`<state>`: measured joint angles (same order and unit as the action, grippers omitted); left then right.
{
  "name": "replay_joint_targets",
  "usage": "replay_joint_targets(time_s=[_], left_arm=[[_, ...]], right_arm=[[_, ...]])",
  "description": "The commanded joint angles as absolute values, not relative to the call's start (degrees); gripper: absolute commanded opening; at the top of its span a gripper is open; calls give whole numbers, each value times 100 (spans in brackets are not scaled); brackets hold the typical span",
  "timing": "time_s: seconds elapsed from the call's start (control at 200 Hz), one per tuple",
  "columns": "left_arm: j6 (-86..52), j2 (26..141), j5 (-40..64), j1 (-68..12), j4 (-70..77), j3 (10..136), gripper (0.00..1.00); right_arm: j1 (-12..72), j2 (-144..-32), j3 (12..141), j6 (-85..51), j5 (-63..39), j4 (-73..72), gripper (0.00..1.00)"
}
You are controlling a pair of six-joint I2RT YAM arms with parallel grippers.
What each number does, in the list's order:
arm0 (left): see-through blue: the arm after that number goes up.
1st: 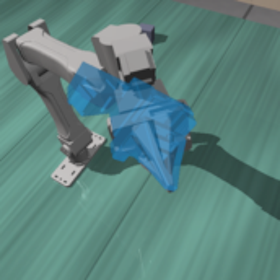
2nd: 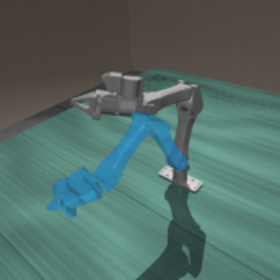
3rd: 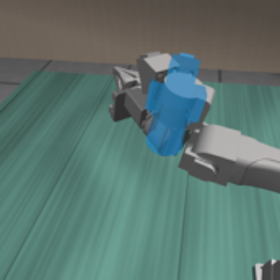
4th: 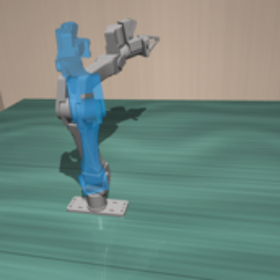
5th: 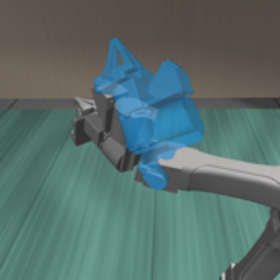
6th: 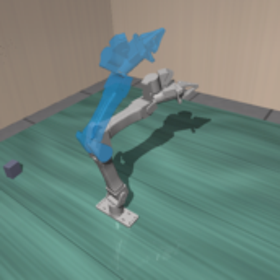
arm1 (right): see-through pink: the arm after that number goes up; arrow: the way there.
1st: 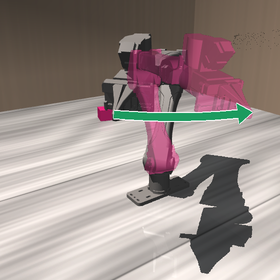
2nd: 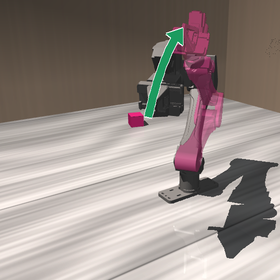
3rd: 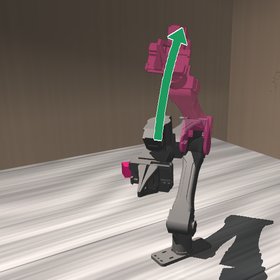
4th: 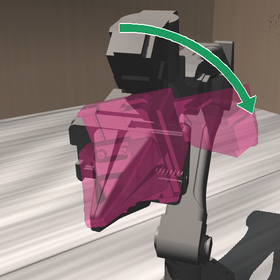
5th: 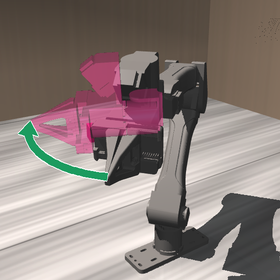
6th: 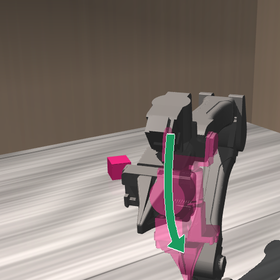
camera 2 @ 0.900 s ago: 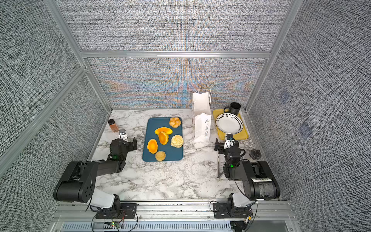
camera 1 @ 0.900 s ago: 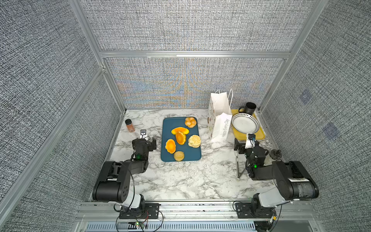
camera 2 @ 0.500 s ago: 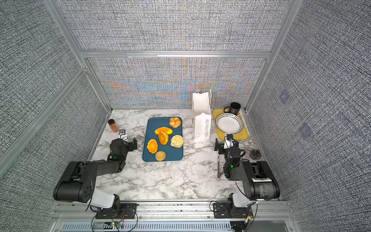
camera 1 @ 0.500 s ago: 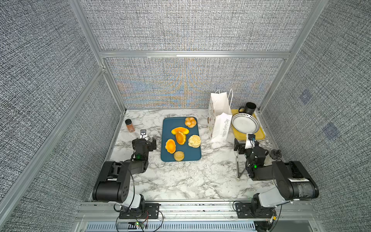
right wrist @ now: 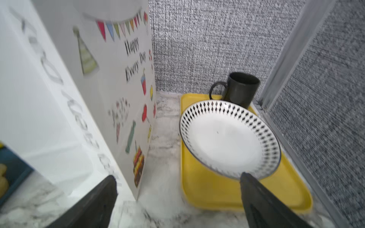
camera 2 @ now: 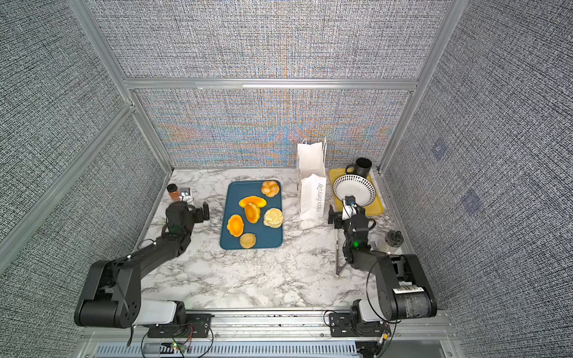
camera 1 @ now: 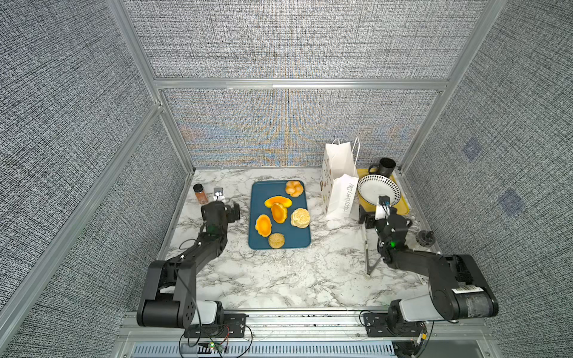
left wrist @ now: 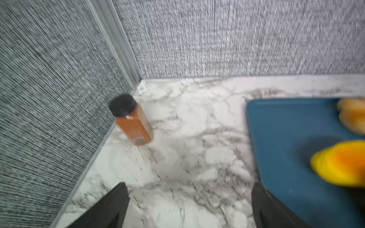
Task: Pack bread into a paper bag
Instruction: Adjust the paper bag at the center of the board.
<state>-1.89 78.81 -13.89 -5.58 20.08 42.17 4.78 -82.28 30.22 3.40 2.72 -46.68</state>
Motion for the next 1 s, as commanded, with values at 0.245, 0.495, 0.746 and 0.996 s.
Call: replay_joint_targets(time_s=[0.245,0.495,0.746,0.996], left_arm=[[-2072,7389,-573,-553,-2621,7303,99],[-3561,7486,-31,-369,-3101,7809,91],[-3230,8643,437,-369,-4262,8984,94],[-3234,9314,543,-376,-4473,9588,99]], right_arm=[[690,-7649,6204,-1353,-666,1,99],[877,-8531,7506,-2123,-2866,1244,99],[1727,-8155,7156,-880,-2438,3031,99],[1861,-7383,6201,-1323,-2106,2984,99]])
